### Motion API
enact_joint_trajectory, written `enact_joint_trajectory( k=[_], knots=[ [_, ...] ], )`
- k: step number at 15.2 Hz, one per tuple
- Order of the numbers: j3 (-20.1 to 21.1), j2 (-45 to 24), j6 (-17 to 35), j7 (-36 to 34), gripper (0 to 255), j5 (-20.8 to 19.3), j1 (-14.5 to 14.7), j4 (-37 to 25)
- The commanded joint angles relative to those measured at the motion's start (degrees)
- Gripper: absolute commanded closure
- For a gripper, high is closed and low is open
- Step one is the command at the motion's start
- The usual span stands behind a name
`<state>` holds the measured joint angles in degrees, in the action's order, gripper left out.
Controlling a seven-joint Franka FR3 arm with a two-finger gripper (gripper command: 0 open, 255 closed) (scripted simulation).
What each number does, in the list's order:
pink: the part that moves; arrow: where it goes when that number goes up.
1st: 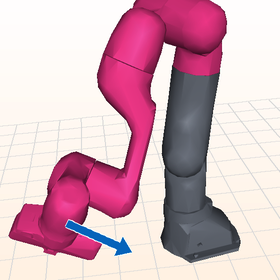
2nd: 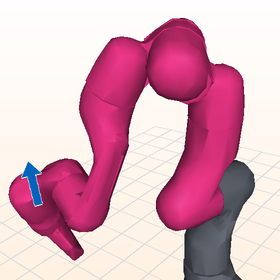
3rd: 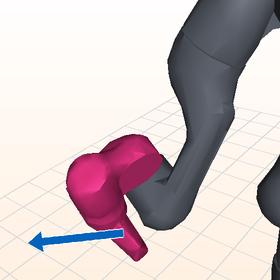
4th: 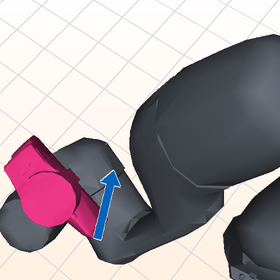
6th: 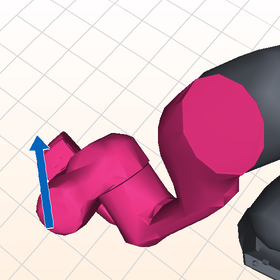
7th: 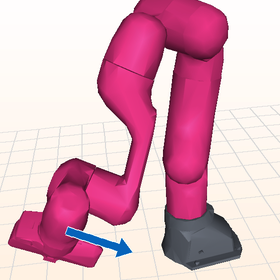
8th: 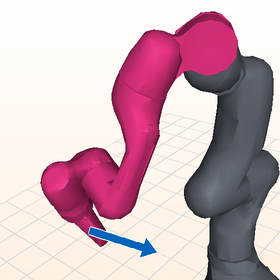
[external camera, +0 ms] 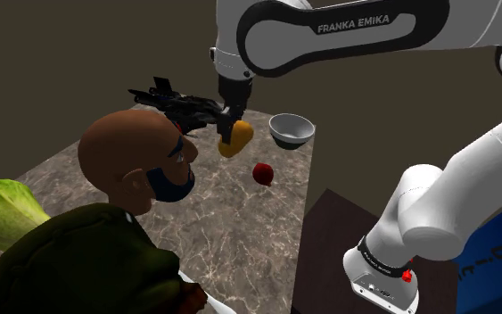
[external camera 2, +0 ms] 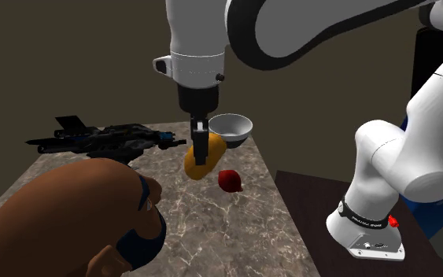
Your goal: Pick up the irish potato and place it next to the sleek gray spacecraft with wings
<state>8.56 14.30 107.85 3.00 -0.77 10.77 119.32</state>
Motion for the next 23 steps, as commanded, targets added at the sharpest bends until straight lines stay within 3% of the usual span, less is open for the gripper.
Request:
enact_joint_trajectory(
  k=[1,11,19,23],
  knots=[
    [-1.67,-0.53,-0.09,2.68,255,-0.38,-1.09,-0.7],
    [-9.81,-6.19,0.27,16.0,255,-1.5,-6.75,-6.46],
    [-15.83,-15.37,-0.83,27.31,255,-0.45,-11.72,-17.05],
    [-15.8,-15.55,2.22,27.26,255,-0.45,-11.76,-14.19]
  ],
)
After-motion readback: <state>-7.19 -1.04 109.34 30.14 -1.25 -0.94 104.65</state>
